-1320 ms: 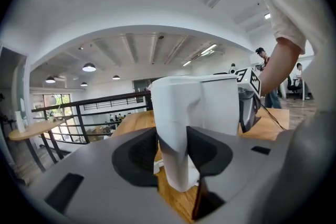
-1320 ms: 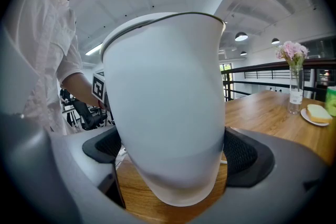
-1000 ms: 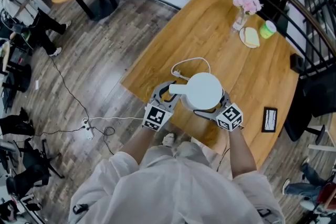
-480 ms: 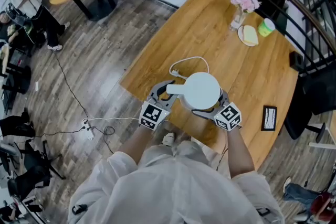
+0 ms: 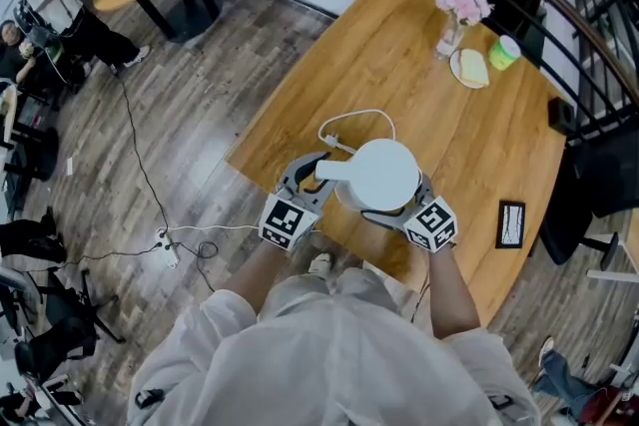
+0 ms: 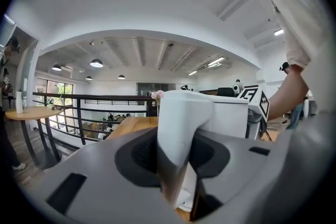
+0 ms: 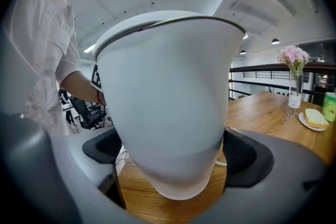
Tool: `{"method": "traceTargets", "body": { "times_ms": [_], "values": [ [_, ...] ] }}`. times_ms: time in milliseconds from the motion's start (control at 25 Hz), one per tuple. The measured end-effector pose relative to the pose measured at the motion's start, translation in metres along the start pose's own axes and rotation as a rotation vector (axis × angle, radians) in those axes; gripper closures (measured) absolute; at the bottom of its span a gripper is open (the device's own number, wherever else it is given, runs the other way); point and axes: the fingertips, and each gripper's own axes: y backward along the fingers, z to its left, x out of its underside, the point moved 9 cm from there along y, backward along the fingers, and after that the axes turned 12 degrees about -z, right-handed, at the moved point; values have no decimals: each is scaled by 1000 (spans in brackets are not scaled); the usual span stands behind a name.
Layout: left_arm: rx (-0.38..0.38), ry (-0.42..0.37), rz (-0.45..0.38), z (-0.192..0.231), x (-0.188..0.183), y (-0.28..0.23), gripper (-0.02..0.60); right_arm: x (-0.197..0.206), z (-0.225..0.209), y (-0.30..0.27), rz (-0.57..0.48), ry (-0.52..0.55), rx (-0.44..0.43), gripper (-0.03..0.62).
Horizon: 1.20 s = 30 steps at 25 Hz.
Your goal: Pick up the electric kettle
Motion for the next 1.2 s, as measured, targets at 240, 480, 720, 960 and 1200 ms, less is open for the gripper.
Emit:
{"method": "traceTargets", "body": {
  "times_ms": [240, 480, 720, 960, 1200],
  "values": [
    [-11, 38, -33, 2, -21, 6, 465, -24, 9, 4, -27, 28, 7, 19],
    [-30, 71, -90, 0, -50, 9, 463, -57, 19, 14, -81, 61, 18, 19],
    [-19, 86, -113, -4, -75, 10, 463, -81, 28, 26, -132, 89, 25, 19],
    [-17, 94, -111, -8, -102, 13, 463, -102, 38, 35, -195, 92, 24, 19],
    [-20, 111, -120, -10, -119, 17, 462, -118, 45, 40, -236, 103, 21, 19]
  ]
}}
